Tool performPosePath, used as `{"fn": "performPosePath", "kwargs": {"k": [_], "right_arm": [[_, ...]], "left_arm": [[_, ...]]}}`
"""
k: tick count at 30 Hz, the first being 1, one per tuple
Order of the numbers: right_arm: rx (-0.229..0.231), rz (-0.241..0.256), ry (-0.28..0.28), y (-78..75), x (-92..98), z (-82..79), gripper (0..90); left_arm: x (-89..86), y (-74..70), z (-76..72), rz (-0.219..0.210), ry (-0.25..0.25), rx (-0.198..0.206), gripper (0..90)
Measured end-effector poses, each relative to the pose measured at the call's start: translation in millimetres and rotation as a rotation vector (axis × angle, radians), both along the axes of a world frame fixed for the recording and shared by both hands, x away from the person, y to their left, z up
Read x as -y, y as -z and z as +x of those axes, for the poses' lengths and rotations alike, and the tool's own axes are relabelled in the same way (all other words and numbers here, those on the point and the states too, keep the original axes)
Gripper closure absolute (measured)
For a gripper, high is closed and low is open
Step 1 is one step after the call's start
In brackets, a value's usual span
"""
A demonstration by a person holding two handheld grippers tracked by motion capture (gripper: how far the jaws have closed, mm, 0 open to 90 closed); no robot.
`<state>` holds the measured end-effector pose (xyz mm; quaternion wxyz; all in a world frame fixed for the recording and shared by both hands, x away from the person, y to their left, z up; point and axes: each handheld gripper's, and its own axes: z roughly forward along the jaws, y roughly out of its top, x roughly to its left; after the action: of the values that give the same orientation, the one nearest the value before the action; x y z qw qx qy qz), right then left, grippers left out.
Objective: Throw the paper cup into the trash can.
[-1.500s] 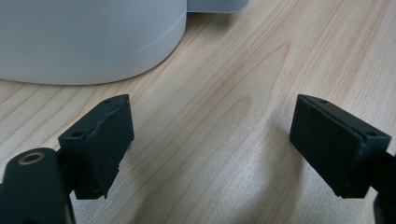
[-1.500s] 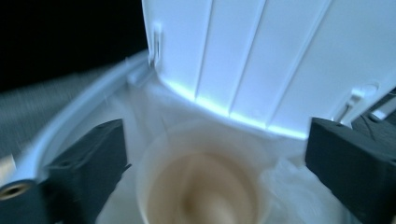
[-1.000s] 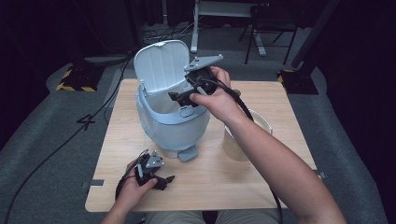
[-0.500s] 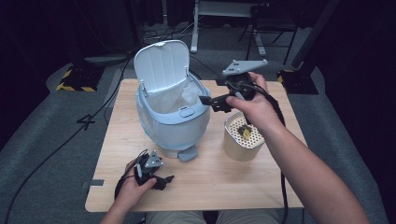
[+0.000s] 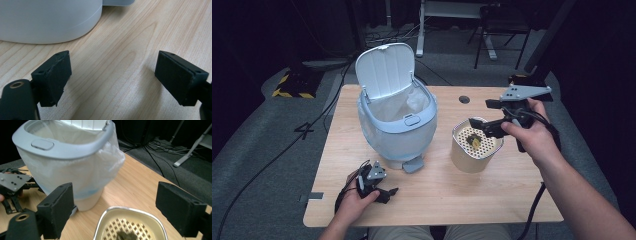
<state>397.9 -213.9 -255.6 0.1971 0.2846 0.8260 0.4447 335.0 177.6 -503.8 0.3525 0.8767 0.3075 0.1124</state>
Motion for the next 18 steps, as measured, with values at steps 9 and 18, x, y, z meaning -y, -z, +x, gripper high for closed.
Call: {"fn": "performPosePath", "kwargs": {"k": [9,18], "right_arm": [[-0.042,0.015,0.072,38.3,48.9,-20.3,15.5],[-0.071,-0.008,0.198,87.2,93.2,-36.0,15.6]], "left_arm": [[-2.5,0.0,-0.1,-0.001,-0.002,0.000,14.5],[-4.6,-0.1,0.2,0.000,-0.002,-0.002,14.8]]}}
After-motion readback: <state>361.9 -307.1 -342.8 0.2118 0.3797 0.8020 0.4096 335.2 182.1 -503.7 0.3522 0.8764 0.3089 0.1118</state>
